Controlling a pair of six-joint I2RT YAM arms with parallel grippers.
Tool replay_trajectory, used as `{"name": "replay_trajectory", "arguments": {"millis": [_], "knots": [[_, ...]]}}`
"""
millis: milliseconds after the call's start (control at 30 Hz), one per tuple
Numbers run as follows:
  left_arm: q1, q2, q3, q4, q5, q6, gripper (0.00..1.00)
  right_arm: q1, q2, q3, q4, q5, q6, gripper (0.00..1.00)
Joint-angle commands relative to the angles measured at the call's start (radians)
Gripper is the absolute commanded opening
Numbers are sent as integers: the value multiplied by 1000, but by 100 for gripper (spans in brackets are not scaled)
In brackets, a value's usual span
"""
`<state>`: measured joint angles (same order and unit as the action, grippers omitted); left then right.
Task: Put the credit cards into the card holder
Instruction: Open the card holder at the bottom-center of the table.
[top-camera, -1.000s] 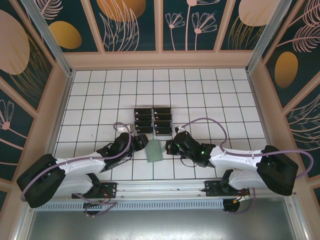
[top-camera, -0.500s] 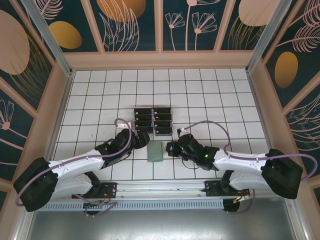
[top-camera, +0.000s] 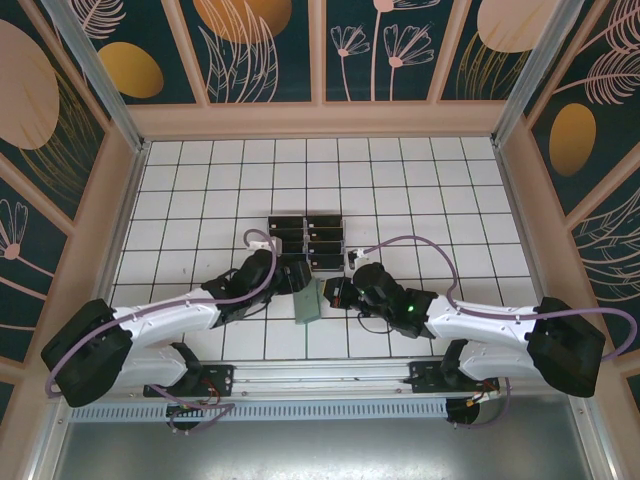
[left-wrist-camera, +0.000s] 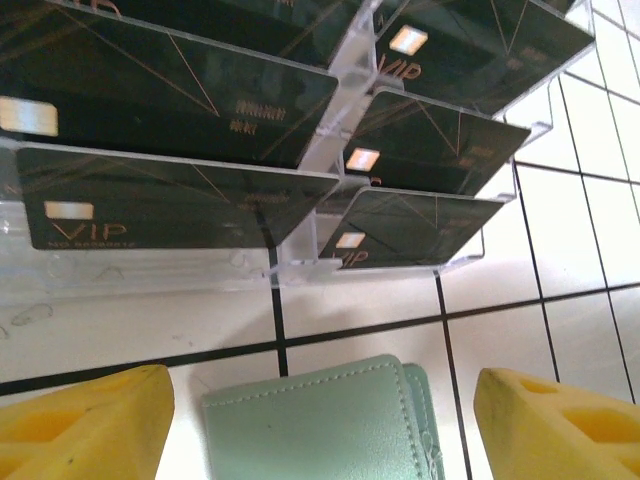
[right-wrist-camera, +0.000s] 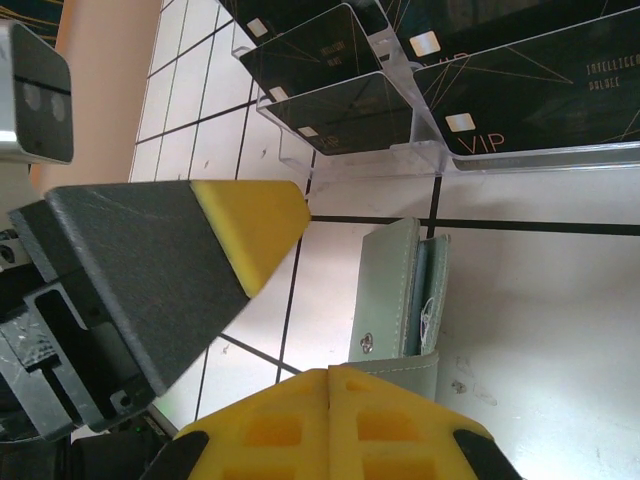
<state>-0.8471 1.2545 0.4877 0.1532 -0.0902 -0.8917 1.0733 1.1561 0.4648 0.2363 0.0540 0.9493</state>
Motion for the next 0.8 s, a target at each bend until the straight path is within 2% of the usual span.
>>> {"name": "replay_trajectory", "arguments": {"millis": [0, 467, 767], "knots": [[-13, 16, 26, -4, 16, 18, 79, 8, -22, 31, 23, 7, -4, 0], [-34, 59, 50, -52, -13, 16, 79, 22, -35, 59, 17, 13, -12, 0], [-35, 34, 8, -76, -42, 3, 65, 24, -48, 45, 13, 26, -1, 0]]}}
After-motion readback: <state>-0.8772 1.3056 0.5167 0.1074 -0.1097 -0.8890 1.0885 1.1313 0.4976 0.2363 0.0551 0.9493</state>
